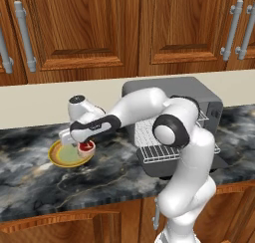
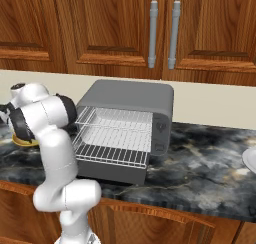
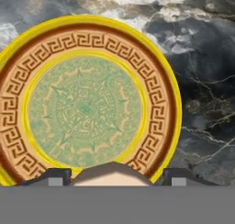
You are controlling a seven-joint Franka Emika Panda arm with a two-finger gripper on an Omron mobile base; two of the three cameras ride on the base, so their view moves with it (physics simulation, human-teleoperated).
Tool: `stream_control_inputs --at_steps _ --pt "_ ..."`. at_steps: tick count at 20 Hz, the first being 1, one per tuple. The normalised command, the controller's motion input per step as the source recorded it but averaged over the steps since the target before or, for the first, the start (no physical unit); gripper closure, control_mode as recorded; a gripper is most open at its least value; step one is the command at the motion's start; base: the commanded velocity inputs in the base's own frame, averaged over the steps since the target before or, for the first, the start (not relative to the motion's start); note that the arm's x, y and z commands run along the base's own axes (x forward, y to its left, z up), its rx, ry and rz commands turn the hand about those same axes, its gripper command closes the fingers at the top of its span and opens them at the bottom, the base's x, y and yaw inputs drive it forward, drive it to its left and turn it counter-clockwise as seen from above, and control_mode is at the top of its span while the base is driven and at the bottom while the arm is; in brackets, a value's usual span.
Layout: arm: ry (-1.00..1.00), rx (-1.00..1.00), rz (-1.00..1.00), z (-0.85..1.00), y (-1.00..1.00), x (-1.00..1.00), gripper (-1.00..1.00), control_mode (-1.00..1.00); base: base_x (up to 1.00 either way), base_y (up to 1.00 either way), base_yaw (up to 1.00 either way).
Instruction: Open the toaster oven door. Place the bread on the top rack in the toaster oven and place the steak on the bottom rack.
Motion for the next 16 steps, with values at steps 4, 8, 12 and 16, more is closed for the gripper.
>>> stream_control_inputs --at_steps 4,8,12,16 --pt "0.00 0.06 -0.03 0.45 -0.50 -0.46 1.00 -1.00 0.00 0.00 0.00" --pt "0.00 0.05 -0.01 0.44 -0.56 -0.38 1.00 -1.00 0.00 0.00 0.00" --pt "0.00 0.05 0.00 0.37 -0.66 -0.36 1.00 -1.00 0.00 0.00 0.00" --pt "0.00 0.04 0.00 0.27 -0.74 -0.40 1.00 -1.00 0.00 0.00 0.00"
